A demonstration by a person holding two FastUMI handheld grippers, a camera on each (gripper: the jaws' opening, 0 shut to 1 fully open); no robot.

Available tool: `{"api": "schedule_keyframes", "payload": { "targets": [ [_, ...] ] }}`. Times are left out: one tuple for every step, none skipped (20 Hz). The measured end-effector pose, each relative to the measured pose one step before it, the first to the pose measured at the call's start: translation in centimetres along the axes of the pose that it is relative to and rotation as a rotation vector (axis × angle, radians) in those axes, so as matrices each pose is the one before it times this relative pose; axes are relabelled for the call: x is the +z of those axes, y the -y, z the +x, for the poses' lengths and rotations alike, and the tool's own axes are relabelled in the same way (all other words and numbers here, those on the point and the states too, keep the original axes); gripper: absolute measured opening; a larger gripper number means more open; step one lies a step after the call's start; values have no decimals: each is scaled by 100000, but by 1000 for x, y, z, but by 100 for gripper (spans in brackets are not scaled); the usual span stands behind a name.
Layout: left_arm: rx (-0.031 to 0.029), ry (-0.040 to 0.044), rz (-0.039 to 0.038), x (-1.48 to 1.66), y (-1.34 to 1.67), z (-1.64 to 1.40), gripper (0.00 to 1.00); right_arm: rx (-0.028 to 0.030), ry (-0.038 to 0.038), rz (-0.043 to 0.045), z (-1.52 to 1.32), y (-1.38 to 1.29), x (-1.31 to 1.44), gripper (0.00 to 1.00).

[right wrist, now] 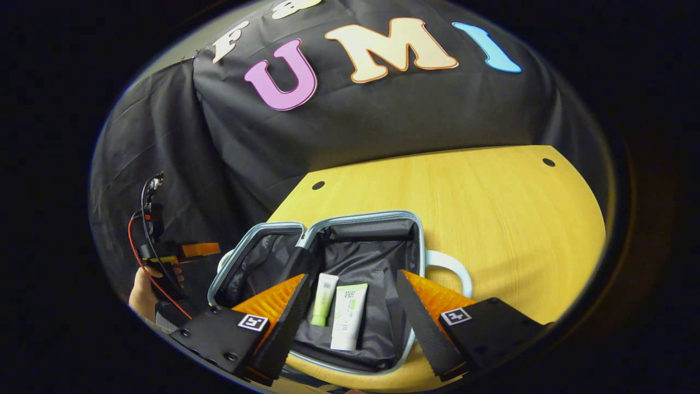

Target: First open the suitcase, pack the skin care products into it, and then close the suitcase.

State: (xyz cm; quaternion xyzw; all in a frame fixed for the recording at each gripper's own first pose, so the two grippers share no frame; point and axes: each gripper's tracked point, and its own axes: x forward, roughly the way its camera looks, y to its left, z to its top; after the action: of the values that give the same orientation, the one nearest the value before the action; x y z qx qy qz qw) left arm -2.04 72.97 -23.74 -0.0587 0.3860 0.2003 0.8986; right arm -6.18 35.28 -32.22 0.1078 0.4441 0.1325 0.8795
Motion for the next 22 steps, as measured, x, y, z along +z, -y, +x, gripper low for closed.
{"api": "schedule_keyframes", "payload": {
  "targets": [
    [1336,-1580,-33,-99,-1255,499,88,-712,276,60,-51,189,-29,98],
    [1096,-882,-6,-163,-946,639,88,-646,-15,-10,-183,290,-59,98],
    [613,-1787,426,-448,-490,888,88,-908,298,-165,-86,394,83,98],
    [334,-2460,592,-603,-784,682,88,-1081,386,-187,-112,426,-79,98],
    [475,-2674,578,-639,-574,701,88,-980,36,63,-7,324,-46,98],
    [255,-2701,1163,-770,-431,694,88,-909,331,530,-185,288,-129,98],
    [851,-2407,1251,-563,-427,796,88,-690,-5,632,-75,253,48,99],
    [146,-1600,509,-530,-364,1148,88,-958,-45,497,-108,352,-233,98],
    [-205,-2430,-648,-499,-132,928,89,-1009,155,221,-152,313,20,98],
    [-157,-2778,-1204,-506,-360,803,88,-949,-132,-152,-49,338,-242,98],
    [-1342,-1899,-956,-287,-85,591,88,-783,-162,-300,-36,265,-178,98],
    [-1168,-817,-229,-56,-98,287,89,-700,-233,-252,-122,181,-110,98],
    [-456,-967,-82,102,-169,338,86,-653,76,-75,-91,171,-5,98],
    [744,-1450,241,-205,-460,-57,83,-593,88,102,-110,198,-51,98],
    [-2266,-1166,-649,53,137,-166,70,-201,10,229,-51,34,48,98],
    [-1613,-331,-673,246,640,18,58,-451,135,180,-16,153,77,98],
    [-1298,-333,64,-26,808,215,45,-6,-44,166,18,29,163,98],
    [420,-457,790,-566,818,486,33,222,-15,77,-49,-33,-72,98],
    [781,-711,1022,-238,144,553,12,-139,221,-218,77,24,214,98],
    [411,-309,727,117,183,-312,11,38,136,-134,70,166,44,98],
    [-359,-257,-236,153,200,-269,9,189,-114,44,0,40,76,98],
    [-734,162,-1299,178,97,-580,6,-11,-8,-103,61,128,64,98]
  ]
}}
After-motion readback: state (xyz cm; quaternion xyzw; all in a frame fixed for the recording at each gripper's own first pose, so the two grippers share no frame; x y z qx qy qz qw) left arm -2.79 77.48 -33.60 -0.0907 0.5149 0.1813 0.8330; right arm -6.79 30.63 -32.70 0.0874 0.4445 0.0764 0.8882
